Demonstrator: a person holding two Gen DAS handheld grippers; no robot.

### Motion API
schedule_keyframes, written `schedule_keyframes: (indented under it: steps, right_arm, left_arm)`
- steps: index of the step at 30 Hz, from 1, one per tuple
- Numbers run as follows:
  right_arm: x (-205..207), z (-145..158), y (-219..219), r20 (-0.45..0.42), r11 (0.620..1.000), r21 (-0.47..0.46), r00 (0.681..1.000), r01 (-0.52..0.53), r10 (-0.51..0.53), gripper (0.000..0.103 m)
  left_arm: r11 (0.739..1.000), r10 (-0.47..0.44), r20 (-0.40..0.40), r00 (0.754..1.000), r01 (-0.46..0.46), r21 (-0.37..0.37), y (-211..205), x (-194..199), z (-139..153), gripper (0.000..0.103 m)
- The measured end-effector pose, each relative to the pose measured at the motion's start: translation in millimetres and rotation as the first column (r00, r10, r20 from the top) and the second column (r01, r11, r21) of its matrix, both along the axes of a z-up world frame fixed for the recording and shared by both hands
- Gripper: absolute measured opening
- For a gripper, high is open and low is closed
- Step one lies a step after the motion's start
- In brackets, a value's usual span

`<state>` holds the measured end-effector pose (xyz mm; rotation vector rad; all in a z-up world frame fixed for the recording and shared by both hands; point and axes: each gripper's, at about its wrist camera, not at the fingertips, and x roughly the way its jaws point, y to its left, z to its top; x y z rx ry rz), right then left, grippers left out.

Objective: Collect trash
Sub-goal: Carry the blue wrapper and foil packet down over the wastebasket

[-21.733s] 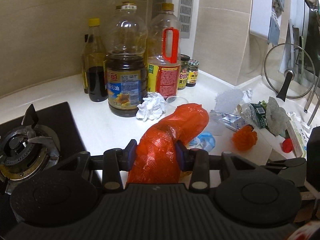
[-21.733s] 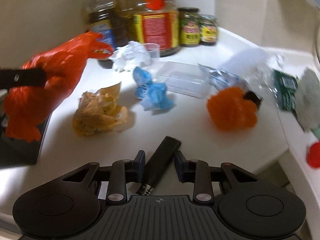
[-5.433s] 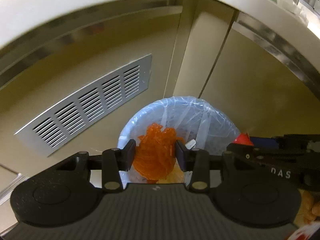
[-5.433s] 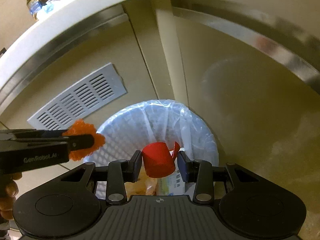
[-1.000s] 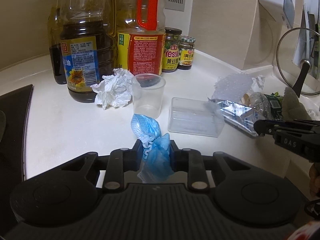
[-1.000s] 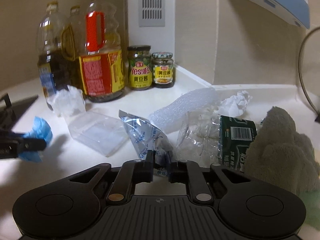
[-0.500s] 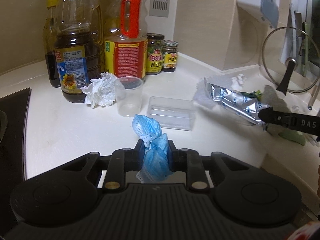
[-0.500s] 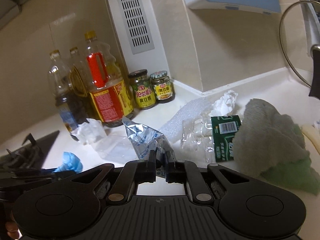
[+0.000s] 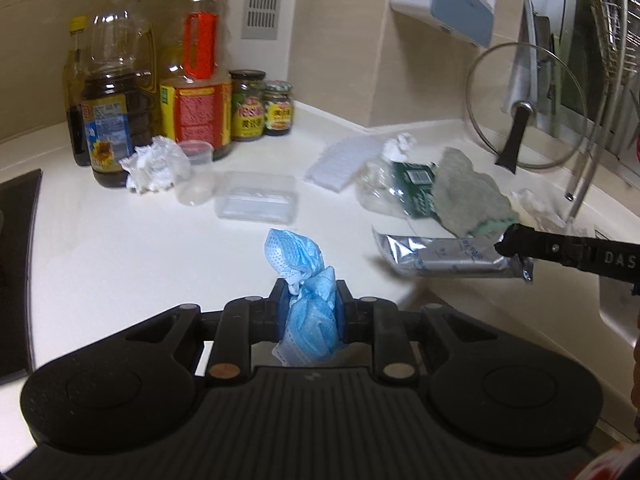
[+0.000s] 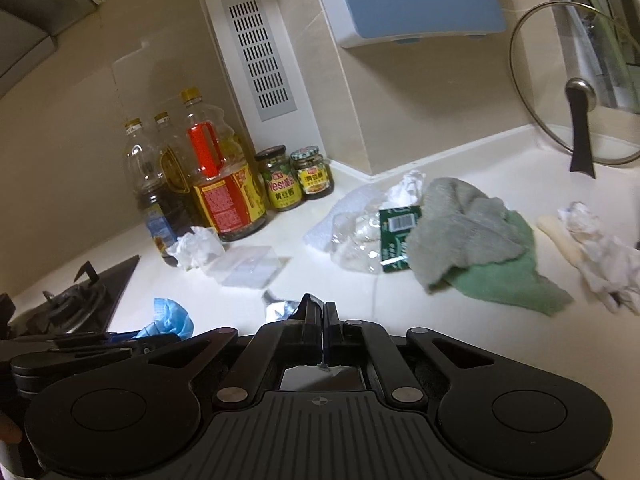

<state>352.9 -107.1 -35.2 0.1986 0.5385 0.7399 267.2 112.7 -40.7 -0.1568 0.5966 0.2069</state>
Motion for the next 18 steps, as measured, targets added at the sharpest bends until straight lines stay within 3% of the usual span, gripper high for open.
schedule_keyframes:
  steps: [6, 18]
  right_arm:
    - [-15, 10, -27, 0.039, 1.0, 0.001, 0.999, 0.013, -0.014, 0.001]
    - [-57, -12, -55, -0.051, 0.998, -0.042, 0.998, -0.05, 0.048, 0.001]
  left_arm:
    - [1.0, -0.012, -0.006, 1.0, 0.012, -0.007, -28, -17, -4, 0.021]
    - [0.998, -0.026, -0.074, 0.997, 0.022, -0.055, -60, -41, -33, 0.021]
